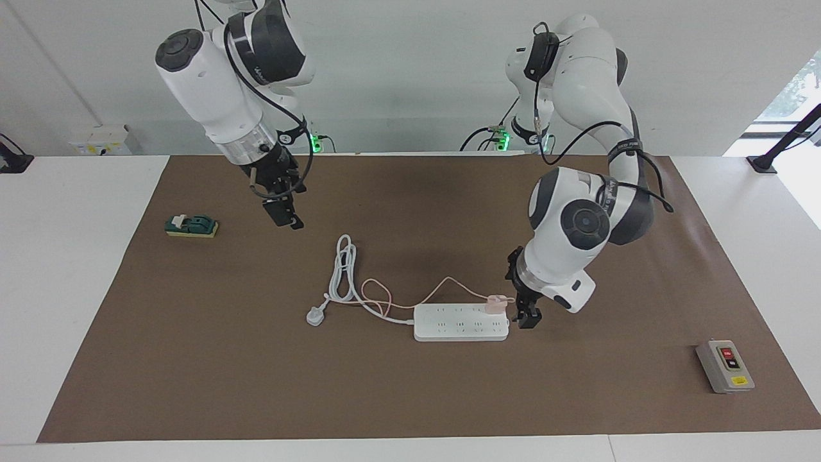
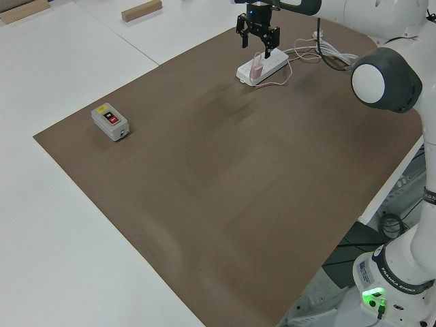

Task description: Unplug charger and place it aside

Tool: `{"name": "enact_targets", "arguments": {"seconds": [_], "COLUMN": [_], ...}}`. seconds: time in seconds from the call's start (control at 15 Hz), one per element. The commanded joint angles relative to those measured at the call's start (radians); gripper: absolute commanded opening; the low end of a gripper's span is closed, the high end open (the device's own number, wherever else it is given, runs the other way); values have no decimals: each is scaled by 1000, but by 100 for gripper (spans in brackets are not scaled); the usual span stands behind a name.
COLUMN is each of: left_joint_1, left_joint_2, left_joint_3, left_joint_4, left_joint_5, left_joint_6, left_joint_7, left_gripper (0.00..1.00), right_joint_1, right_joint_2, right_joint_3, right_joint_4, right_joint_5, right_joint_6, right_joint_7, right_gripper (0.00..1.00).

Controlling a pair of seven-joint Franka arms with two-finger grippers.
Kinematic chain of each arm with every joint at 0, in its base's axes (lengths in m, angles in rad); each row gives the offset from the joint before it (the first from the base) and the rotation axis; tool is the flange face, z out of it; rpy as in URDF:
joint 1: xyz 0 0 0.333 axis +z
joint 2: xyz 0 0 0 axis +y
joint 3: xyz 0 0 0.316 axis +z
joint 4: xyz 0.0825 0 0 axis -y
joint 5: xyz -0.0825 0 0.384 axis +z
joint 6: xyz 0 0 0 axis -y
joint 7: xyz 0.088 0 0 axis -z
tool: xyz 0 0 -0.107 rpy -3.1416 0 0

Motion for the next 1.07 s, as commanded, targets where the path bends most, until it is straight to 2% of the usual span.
{"name": "enact_targets", "arguments": {"seconds": [0.0,0.4,0.8,1.0], "left_joint_1": [12,20,29,32], "left_joint_2": [-15,-71,-91,-91], "left_joint_3": [-3,0,-8,-8], "left_joint_4": [-58,-225,-267,-268], "left_joint_5": [24,25,25,25], "left_joint_6": [68,174,183,198], "left_joint_7": [-41,-36,-25,-25], "left_gripper": [100,100,100,100], "right_joint_1": [34,114,151,168], "right_joint_2": [51,215,394,442], "right_joint_3": [5,0,2,0], "right_joint_4": [34,174,283,291], "right_joint_5": [36,66,56,56], "right_joint_6": [50,79,136,206], "right_joint_7": [42,98,106,108], "right_gripper": [100,100,100,100]}}
